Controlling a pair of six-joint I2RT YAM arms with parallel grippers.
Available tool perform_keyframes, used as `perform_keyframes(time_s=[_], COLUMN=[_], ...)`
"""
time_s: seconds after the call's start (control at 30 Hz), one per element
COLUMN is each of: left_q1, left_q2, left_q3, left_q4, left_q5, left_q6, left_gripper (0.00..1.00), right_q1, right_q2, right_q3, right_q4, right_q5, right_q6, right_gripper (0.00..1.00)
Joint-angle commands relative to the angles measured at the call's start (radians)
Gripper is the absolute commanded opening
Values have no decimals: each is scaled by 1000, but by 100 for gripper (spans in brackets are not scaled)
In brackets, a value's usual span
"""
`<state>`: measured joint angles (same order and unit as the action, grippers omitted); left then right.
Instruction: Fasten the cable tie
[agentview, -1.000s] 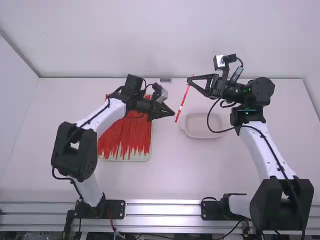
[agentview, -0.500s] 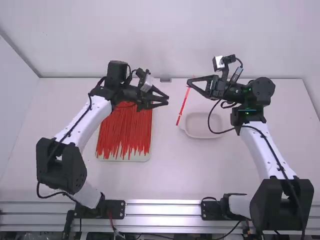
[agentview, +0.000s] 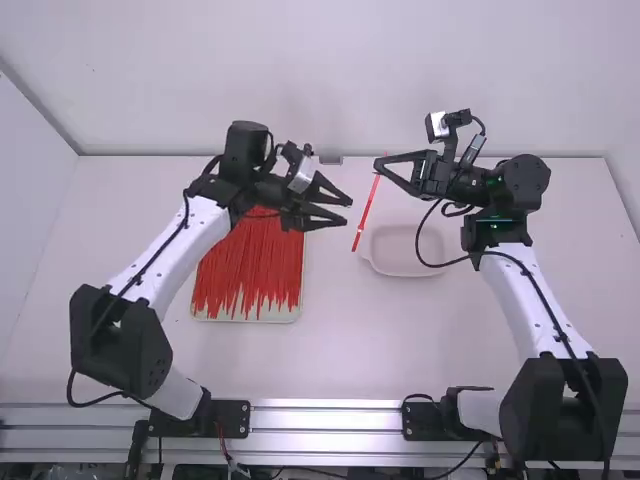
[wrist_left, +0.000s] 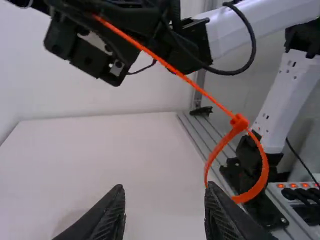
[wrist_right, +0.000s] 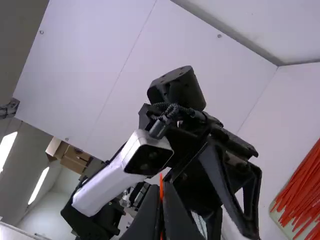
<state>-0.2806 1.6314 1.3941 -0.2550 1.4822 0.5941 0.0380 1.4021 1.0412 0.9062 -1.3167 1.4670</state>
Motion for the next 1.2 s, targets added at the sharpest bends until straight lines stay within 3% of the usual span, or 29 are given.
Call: perform_keyframes(time_s=[0.0, 0.53, 0.63, 0.8, 1.17], left_q1=[-16, -84, -87, -88, -88], left_q2=[-25, -25, -25, -25, -24], left_q3=[21, 21, 21, 21, 14], left_q4=[2, 29, 43, 54, 47], left_q5=[47, 87, 83, 88, 39], left_q6=[4, 4, 4, 4, 1], left_gripper=[42, 43, 36, 3, 2], right_q1=[-5, 10, 14, 13, -5], right_q2=[-16, -16, -16, -16, -16], right_q3=[25, 25, 25, 25, 25], right_q4=[7, 7, 7, 7, 7], right_q5=[1, 42, 42, 42, 43], right_q6=[8, 10, 10, 10, 18], right_gripper=[0, 0, 0, 0, 0])
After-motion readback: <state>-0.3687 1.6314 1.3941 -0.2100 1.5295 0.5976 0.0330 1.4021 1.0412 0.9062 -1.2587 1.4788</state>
